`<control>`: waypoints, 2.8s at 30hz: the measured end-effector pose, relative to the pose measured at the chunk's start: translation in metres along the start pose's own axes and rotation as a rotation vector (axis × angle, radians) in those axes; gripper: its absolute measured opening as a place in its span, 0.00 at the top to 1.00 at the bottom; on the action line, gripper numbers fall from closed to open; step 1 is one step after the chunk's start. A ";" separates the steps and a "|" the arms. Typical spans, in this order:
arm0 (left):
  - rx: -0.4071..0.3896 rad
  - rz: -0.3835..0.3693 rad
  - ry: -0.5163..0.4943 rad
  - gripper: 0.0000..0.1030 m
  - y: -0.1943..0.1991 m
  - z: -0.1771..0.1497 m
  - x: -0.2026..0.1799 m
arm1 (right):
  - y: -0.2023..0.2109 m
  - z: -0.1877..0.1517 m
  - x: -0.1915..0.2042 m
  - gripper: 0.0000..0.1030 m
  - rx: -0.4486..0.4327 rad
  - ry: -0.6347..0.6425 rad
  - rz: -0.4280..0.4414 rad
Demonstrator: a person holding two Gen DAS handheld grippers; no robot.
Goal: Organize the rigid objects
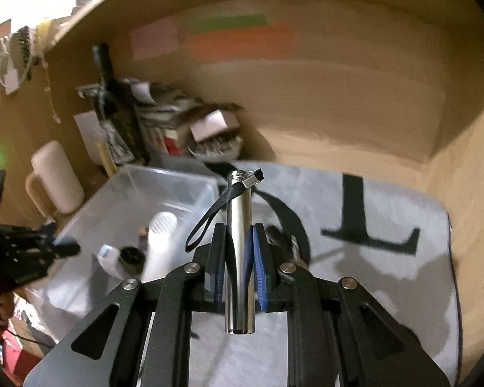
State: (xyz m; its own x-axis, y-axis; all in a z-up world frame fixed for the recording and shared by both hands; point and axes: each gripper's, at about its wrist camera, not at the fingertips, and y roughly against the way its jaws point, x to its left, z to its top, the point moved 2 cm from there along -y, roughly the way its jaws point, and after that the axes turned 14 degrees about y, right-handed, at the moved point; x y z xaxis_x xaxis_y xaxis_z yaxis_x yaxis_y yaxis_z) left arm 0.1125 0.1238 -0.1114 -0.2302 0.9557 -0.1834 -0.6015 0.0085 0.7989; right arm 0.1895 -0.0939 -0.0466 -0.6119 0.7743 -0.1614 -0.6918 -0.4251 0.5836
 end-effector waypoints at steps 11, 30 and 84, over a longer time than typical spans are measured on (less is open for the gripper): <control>-0.001 0.000 0.000 0.91 0.000 0.000 0.000 | -0.004 0.029 0.035 0.86 -0.057 0.084 0.077; -0.003 0.001 -0.010 0.91 0.000 0.000 -0.003 | -0.067 0.027 0.095 0.86 0.129 0.233 0.210; -0.003 -0.001 -0.010 0.91 -0.003 0.001 -0.001 | -0.052 -0.045 -0.047 0.43 0.280 -0.031 -0.061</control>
State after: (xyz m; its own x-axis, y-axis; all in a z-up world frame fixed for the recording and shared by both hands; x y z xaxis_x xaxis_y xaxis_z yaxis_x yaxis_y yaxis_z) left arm 0.1149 0.1227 -0.1129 -0.2221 0.9585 -0.1790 -0.6039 0.0089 0.7970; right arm 0.2369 -0.1298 -0.1053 -0.5574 0.8102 -0.1817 -0.5919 -0.2343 0.7712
